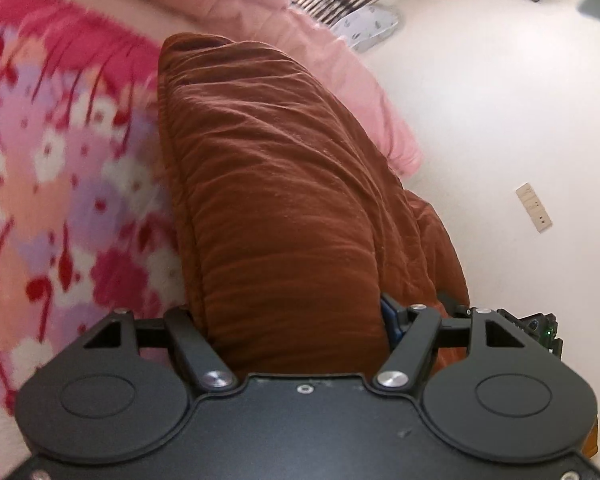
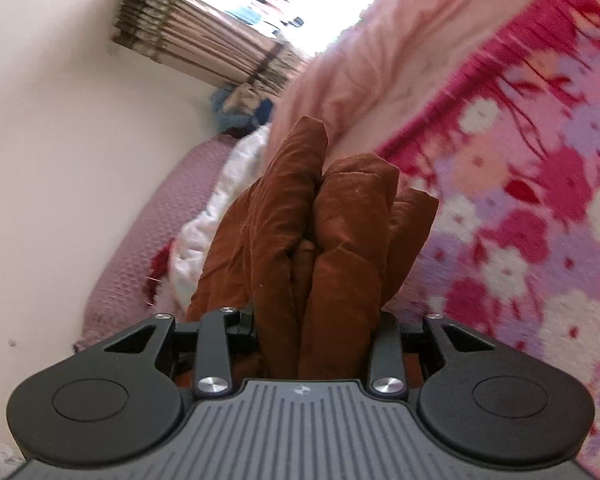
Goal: Fold large clothes
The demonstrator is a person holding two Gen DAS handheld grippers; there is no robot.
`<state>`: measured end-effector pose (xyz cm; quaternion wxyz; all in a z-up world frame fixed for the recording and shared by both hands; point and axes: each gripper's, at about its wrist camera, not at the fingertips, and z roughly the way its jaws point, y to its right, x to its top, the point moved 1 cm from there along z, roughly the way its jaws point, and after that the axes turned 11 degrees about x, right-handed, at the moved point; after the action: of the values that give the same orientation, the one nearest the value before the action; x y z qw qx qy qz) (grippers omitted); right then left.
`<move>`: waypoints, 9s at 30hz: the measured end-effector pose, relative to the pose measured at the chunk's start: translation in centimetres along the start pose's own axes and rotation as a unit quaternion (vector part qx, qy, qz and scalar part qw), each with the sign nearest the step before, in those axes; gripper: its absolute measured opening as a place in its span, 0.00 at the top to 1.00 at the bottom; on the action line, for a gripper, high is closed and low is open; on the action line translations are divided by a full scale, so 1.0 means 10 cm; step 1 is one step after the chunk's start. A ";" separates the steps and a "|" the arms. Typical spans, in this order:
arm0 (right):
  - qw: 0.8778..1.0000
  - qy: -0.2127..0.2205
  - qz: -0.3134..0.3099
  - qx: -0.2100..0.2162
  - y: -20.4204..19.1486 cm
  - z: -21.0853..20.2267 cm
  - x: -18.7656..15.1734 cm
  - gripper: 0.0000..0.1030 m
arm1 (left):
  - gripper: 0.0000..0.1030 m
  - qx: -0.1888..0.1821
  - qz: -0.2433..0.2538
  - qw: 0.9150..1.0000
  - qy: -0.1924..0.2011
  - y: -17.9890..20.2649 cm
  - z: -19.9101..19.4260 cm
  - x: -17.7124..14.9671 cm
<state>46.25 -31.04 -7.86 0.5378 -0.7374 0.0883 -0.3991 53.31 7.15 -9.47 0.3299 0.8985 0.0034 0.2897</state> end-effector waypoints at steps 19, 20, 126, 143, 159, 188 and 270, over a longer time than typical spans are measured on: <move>0.997 0.032 -0.029 -0.066 0.15 -0.43 -0.19 0.28 | 0.16 0.079 0.075 0.992 0.061 -0.04 -0.66 0.00; 0.994 0.041 -0.049 -0.089 0.03 -0.50 -0.19 0.28 | 0.16 0.082 0.085 0.990 0.075 0.01 -0.75 -0.03; 0.880 0.052 -0.346 -0.320 -1.29 -0.05 -1.75 0.00 | 0.00 0.278 0.153 0.931 0.181 0.93 -0.65 -1.45; 0.883 0.063 -0.311 -0.345 -1.11 0.12 -1.30 0.00 | 0.00 0.290 0.140 0.932 0.164 0.88 -0.33 -1.10; 0.889 0.088 -0.301 -0.334 -1.27 -0.17 -1.44 0.00 | 0.00 0.317 0.173 0.904 0.229 1.19 -0.87 -1.45; 0.883 0.073 -0.319 -0.337 -2.12 -1.32 -2.88 0.00 | 0.00 0.307 0.146 0.920 0.196 1.34 -1.92 -3.16; 0.884 0.054 -0.312 -0.343 -2.00 -1.32 -2.97 0.00 | 0.00 0.328 0.146 0.915 0.185 1.34 -1.90 -3.20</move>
<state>11.49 -15.85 -3.84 0.0937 -0.8424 0.0136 -0.5304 14.27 1.63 -6.40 -0.0361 0.8770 0.0285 0.4783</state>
